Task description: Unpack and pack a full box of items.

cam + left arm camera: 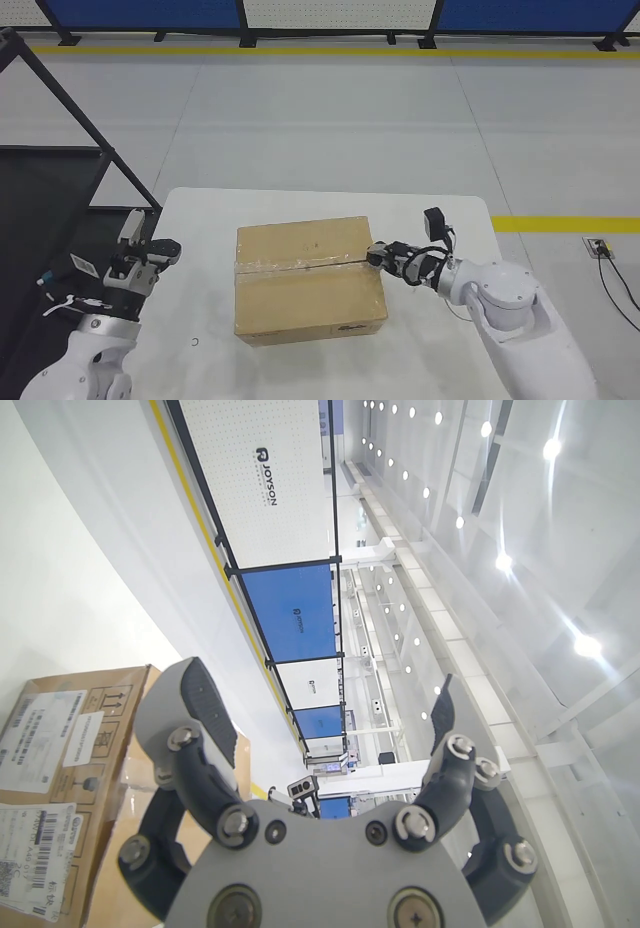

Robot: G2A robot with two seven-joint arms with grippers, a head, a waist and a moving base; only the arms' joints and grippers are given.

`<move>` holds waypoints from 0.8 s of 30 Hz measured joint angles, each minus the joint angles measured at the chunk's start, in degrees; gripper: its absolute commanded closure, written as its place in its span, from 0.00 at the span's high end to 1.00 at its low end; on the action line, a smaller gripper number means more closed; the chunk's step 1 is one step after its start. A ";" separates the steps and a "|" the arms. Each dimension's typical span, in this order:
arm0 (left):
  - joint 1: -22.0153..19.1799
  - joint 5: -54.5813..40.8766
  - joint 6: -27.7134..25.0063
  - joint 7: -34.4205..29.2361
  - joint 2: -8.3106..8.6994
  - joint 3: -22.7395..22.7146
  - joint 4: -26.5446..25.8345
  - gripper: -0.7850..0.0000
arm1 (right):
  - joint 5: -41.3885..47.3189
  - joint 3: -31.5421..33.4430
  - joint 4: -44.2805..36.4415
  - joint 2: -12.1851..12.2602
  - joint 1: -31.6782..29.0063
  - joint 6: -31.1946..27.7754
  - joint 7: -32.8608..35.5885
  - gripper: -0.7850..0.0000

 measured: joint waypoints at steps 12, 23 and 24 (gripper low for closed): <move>1.82 -2.76 -1.19 0.20 0.16 -3.39 0.11 1.00 | -1.73 -13.59 10.76 -2.46 12.88 3.34 4.67 0.00; 1.98 -3.84 -1.58 0.03 0.35 -4.63 0.24 1.00 | -1.45 -22.85 15.40 -5.47 19.17 1.81 3.91 0.00; 2.08 -3.98 -1.68 0.04 0.37 -4.81 0.31 1.00 | -1.40 -23.68 15.99 -5.85 19.81 1.04 3.52 0.00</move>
